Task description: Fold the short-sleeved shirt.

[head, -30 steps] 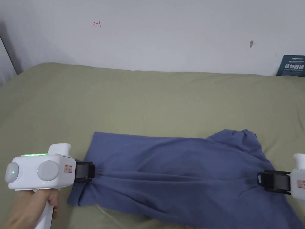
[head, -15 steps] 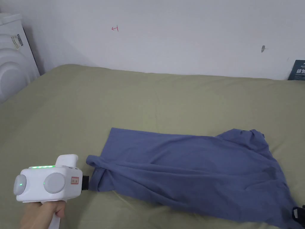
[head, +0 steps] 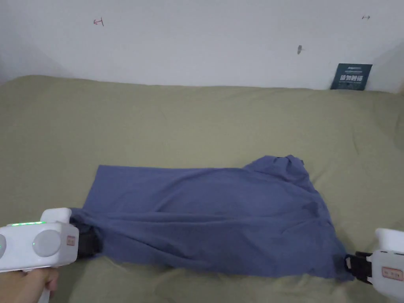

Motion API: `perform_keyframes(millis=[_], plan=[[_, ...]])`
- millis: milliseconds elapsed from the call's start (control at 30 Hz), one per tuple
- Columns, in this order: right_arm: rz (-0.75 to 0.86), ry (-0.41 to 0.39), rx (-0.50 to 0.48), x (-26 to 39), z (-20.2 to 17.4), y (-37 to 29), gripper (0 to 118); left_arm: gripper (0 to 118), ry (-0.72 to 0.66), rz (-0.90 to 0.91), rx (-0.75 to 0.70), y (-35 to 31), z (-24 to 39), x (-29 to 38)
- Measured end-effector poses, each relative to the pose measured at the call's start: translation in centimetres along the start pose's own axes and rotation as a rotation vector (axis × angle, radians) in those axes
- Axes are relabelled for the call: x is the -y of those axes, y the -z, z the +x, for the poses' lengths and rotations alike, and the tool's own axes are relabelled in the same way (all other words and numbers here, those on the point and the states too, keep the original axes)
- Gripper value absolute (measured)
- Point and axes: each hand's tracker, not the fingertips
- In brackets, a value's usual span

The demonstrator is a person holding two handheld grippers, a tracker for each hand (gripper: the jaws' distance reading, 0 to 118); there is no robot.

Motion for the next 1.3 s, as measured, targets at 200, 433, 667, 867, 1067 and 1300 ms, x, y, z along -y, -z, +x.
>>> perform_keyframes(millis=[200,433,667,867,1067,1300], plan=[[-0.077,0.017,-0.039,-0.5,0.5,1.4,113,6,0.053,0.016,0.062,-1.8,0.3,0.0],[-0.089,-0.018,0.039,-0.4,0.2,3.3,10,6,0.032,0.009,0.061,-2.5,0.0,-0.3],[-0.049,-0.015,-0.037,0.1,0.4,-1.1,10,6,0.037,0.021,0.063,-5.3,-0.7,0.2],[-0.029,-0.009,-0.069,2.2,-0.2,-5.4,10,6,0.038,0.017,0.063,-8.5,-2.3,3.4],[-0.046,-0.031,-0.080,7.3,-0.2,-9.0,10,6,0.013,-0.021,0.085,-11.3,-4.5,9.4],[-0.073,-0.015,-0.093,10.5,-0.3,-8.9,37,8,-0.055,-0.034,0.130,-11.8,-6.2,11.9]])
